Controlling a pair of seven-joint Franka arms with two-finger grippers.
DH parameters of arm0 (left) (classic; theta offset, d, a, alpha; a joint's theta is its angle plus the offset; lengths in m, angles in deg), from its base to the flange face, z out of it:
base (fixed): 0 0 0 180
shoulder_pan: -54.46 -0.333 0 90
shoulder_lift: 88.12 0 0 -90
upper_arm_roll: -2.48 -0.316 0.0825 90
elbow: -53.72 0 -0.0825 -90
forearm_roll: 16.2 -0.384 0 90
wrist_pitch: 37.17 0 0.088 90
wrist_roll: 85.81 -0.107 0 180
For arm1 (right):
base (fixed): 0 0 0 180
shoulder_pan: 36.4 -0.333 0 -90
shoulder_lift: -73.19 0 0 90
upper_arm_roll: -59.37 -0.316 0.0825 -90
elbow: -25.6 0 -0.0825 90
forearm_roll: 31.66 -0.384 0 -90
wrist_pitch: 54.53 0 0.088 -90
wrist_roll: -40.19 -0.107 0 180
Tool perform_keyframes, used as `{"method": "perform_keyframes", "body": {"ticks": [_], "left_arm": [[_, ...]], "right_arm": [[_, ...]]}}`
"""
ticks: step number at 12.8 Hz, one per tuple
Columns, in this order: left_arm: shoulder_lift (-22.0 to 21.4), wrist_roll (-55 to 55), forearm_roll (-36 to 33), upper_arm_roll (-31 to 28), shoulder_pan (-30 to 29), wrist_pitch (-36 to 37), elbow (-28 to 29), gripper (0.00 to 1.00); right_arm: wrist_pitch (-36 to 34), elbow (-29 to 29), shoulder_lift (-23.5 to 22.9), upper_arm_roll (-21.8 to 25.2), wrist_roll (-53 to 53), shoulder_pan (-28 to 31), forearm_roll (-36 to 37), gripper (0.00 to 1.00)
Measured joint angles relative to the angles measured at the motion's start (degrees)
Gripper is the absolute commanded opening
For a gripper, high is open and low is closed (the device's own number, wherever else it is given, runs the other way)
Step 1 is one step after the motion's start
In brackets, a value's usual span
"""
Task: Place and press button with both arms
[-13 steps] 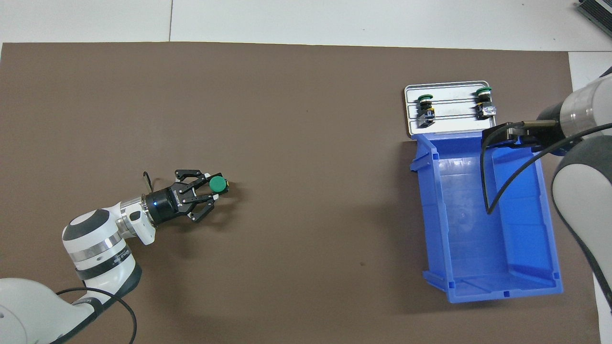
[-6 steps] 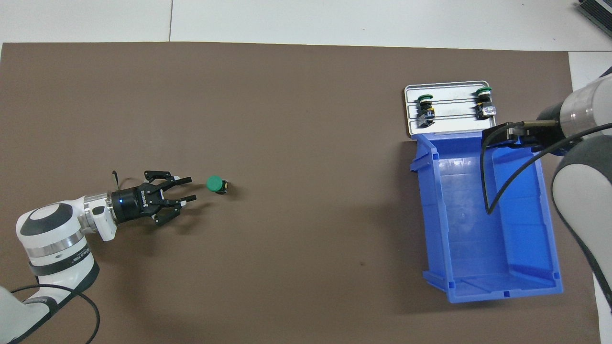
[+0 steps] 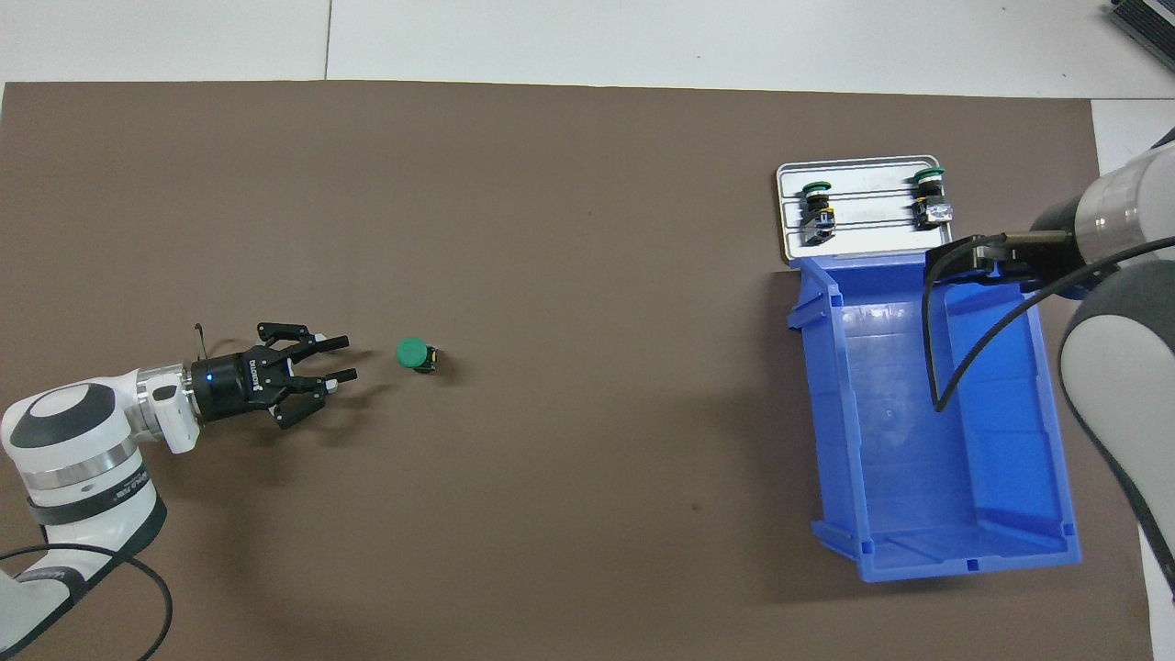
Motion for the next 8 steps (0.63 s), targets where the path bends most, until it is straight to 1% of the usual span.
{"method": "perform_keyframes", "body": {"ticks": [2,4,5,6,8], "left_arm": [[-1.0,9.4,-6.2,-0.1,-0.1,0.1,-2.9,0.14],[-2.8,15.7,-8.5,0.1,0.0,-0.1,-3.9,0.11],[-4.2,19.4,-10.4,0.2,0.3,-0.7,-4.1,0.03],[-6.0,23.9,-13.0,0.3,1.0,-2.3,-4.2,0.00],[-10.1,33.6,-17.9,0.4,3.4,-4.7,-4.2,0.00]], "right_arm": [[0.0,0.0,0.0,0.0,0.0,0.0,0.0,1.00],[0.0,0.0,0.0,0.0,0.0,0.0,0.0,1.00],[0.0,0.0,0.0,0.0,0.0,0.0,0.0,1.00],[0.0,0.0,0.0,0.0,0.0,0.0,0.0,1.00],[0.0,0.0,0.0,0.0,0.0,0.0,0.0,1.00]]}}
